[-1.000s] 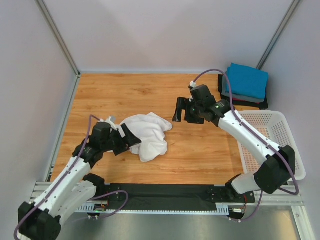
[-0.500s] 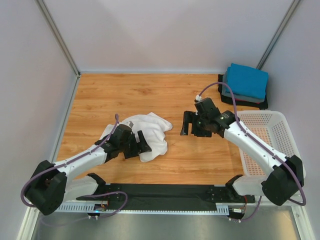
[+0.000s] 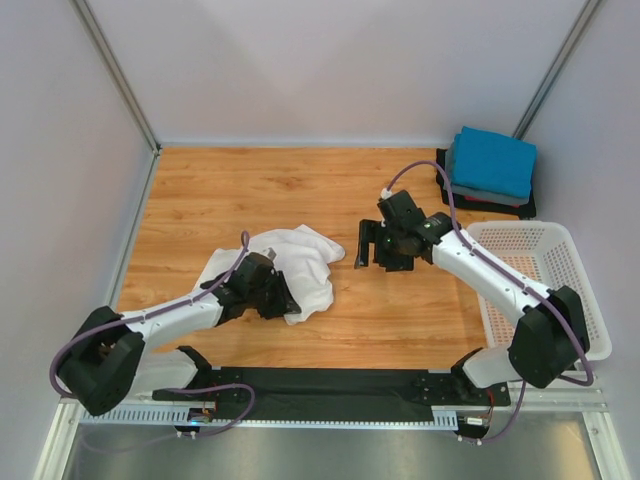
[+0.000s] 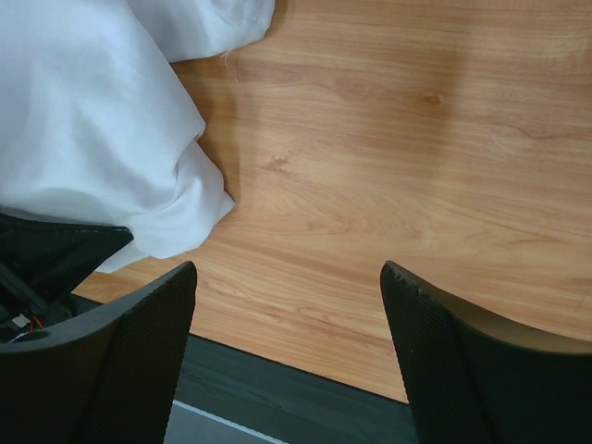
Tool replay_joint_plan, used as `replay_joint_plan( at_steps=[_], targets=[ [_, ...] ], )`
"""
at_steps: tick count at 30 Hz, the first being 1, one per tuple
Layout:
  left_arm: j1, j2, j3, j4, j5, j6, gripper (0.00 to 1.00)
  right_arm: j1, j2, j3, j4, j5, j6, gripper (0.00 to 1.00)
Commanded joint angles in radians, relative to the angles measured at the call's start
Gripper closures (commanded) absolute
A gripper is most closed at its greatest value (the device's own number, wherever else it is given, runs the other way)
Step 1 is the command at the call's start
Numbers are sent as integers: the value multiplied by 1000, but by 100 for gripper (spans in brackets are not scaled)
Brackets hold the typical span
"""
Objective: Fold and stack the t-shirts
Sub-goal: Flatten the tshirt out
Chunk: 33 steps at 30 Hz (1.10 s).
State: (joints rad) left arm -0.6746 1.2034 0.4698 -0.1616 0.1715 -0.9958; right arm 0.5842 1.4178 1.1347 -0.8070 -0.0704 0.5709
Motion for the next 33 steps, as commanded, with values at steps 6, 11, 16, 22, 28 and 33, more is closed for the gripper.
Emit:
replay_joint_plan(
  at_steps=[6, 11, 16, 22, 28, 33],
  targets=[
    [-2, -100, 293, -307, -199, 78, 100, 3, 43, 39, 75, 58, 32, 27],
    [33, -134, 607, -551, -345, 193, 100, 3, 62, 13, 215, 69, 69, 33],
    [110, -116, 765, -607, -322, 197, 100, 6, 145, 39, 320, 69, 84, 36],
    [205, -131, 794, -662, -348, 204, 100, 58, 251, 54, 393, 124, 107, 37],
    [290, -215, 791, -722, -389, 232, 100, 63, 375, 102, 405, 178, 106, 37],
    [317, -272, 790, -770, -435, 252, 100, 63, 464, 168, 430, 208, 92, 42]
  ],
)
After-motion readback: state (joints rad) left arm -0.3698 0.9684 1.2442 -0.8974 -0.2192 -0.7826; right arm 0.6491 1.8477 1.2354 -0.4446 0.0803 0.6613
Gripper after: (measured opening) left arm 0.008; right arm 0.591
